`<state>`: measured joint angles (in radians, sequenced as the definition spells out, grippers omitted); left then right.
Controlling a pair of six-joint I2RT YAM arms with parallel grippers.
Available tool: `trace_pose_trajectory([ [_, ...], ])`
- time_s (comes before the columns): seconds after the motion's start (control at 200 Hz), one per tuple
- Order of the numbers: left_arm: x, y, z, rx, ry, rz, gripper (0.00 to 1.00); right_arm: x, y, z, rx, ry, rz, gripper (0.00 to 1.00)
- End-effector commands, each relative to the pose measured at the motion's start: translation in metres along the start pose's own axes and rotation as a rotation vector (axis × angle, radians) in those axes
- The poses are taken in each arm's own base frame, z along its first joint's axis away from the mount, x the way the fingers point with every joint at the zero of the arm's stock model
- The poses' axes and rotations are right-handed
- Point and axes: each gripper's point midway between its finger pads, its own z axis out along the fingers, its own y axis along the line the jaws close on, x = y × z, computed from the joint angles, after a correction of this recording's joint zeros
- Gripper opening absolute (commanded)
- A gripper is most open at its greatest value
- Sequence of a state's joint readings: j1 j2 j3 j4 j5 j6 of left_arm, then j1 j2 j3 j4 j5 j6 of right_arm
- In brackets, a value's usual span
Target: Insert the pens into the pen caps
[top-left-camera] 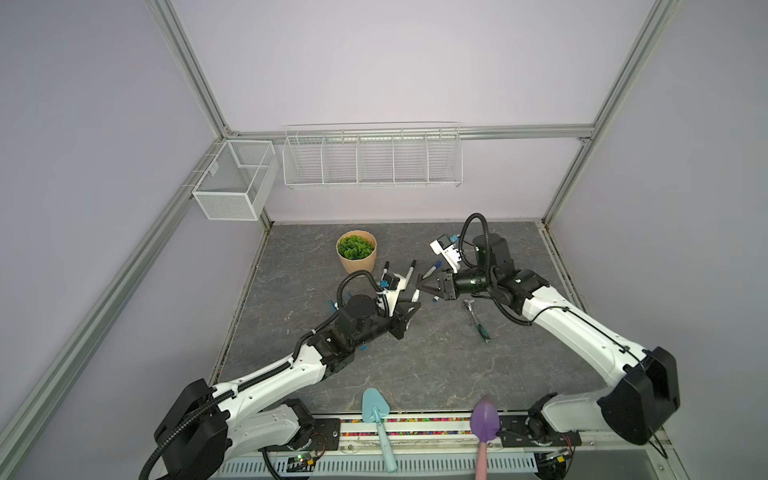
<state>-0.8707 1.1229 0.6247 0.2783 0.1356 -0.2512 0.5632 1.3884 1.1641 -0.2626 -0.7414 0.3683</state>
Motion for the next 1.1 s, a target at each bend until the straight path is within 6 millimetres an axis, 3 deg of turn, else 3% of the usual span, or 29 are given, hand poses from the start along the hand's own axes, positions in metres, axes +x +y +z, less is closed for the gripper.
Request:
trace_pose_trajectory([
  [0.0,-0.074,-0.009,-0.006,0.01,-0.235,0.041,0.0,0.044,0.017,0.011,-0.117,0.179,0.134,0.07],
  [0.24,-0.085,-0.008,-0.012,-0.006,-0.289,0.054,0.0,0.042,0.007,0.005,-0.101,0.171,0.174,0.07],
  [0.455,-0.084,-0.007,-0.011,-0.009,-0.285,0.046,0.0,0.037,0.009,-0.006,-0.132,0.151,0.176,0.07],
  [0.79,-0.083,-0.009,0.002,0.015,-0.277,0.039,0.0,0.05,0.012,-0.002,-0.194,0.197,0.246,0.07],
  [1.1,-0.094,-0.014,0.006,0.038,-0.313,0.042,0.0,0.058,0.004,0.005,-0.188,0.242,0.316,0.07],
])
